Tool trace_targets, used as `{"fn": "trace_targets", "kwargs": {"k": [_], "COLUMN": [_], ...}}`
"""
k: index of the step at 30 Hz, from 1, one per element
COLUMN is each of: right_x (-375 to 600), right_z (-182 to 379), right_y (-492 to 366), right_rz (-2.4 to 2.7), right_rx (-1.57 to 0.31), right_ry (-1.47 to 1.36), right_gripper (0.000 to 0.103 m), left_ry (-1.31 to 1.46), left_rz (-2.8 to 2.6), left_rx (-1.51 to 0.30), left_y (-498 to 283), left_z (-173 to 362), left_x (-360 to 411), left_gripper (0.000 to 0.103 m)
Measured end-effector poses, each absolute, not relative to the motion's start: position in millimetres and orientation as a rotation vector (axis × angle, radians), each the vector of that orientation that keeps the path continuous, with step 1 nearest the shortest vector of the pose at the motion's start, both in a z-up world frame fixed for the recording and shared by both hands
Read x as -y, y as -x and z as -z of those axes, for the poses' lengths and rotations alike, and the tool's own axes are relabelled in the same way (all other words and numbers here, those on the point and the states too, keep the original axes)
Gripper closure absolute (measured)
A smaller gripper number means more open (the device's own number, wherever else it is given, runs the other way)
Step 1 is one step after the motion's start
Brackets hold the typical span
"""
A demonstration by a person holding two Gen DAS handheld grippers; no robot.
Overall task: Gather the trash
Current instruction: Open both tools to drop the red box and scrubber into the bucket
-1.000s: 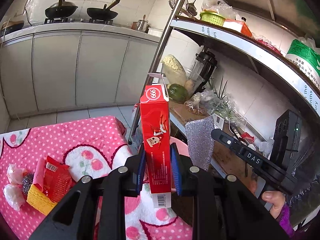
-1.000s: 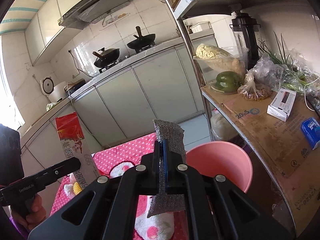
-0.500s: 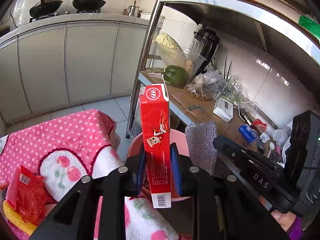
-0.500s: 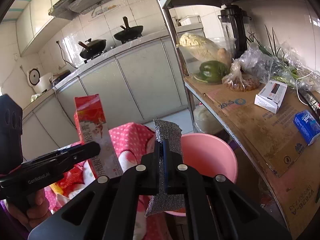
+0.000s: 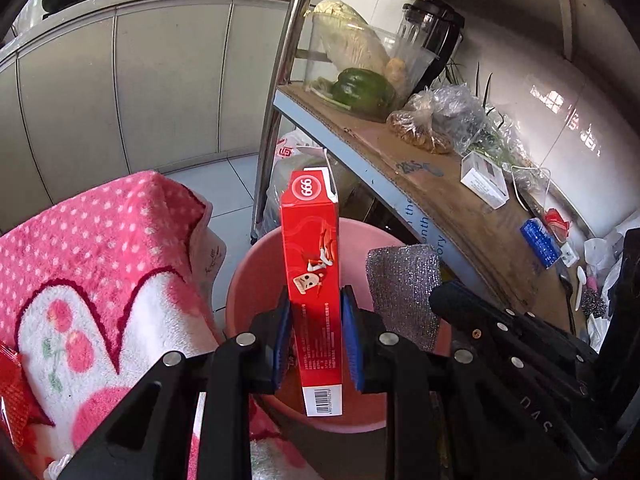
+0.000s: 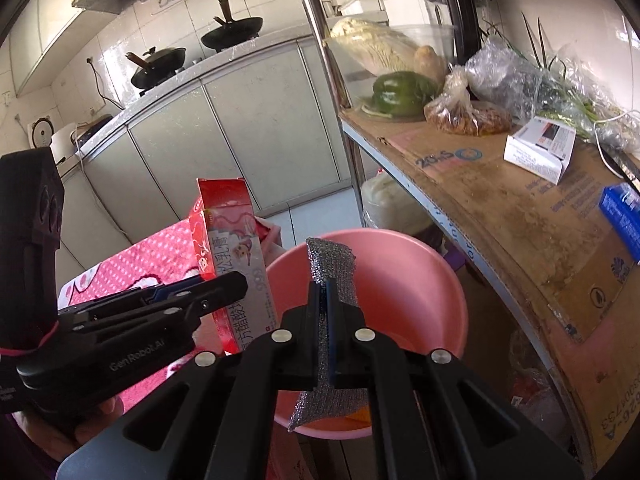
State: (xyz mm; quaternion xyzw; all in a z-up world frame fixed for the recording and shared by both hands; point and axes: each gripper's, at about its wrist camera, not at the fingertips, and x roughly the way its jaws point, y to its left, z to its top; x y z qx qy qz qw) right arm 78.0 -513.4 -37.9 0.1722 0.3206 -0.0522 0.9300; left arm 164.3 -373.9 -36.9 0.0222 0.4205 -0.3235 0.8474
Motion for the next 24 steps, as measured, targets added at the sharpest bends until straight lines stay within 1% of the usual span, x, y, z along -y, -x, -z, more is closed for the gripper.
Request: {"fn": "trace_targets", "kwargs": {"k": [5, 8, 15, 16, 19, 24], "right_x": [514.1, 514.4, 517.4, 517.9, 517.1, 511.3], "right_z": [52.2, 59.2, 68.3, 68.2, 66.3, 53.6], "right_y": [-80.8, -81.5, -80.8, -80.2, -77.0, -67.3], "right_rz": [0.137, 0.147, 0.18, 0.182, 0.196, 0.182], "right_rx": [-0.699, -0.727, -0.77, -0.768, -0.766, -0.737], "right_ry": [-0.338, -0.336, -0.353, -0.355, -0.351, -0.359], "right_gripper": [0.1, 0.1, 0.098, 0.097, 0.075, 0.073], "left_ry": [-0.043, -0.03, -0.006, -0.002, 0.006, 0.019], "left_rz": [0.669, 0.67, 0.671, 0.673, 0.679, 0.683], "left_rx": [-0.936, -0.98, -1.017, -1.013, -0.993, -0.958], "left_y": [-170.0, -174.2, -171.1, -169.2, -163.7, -149.0], "left_z": [56.4, 61.8, 60.1, 57.4, 47.0, 27.0], "left_x": [376.8, 377.4, 371.0, 368.8, 364.3, 351.4], "left_gripper": [0.076, 0.077, 0.076, 0.076, 0.076, 0.076]}}
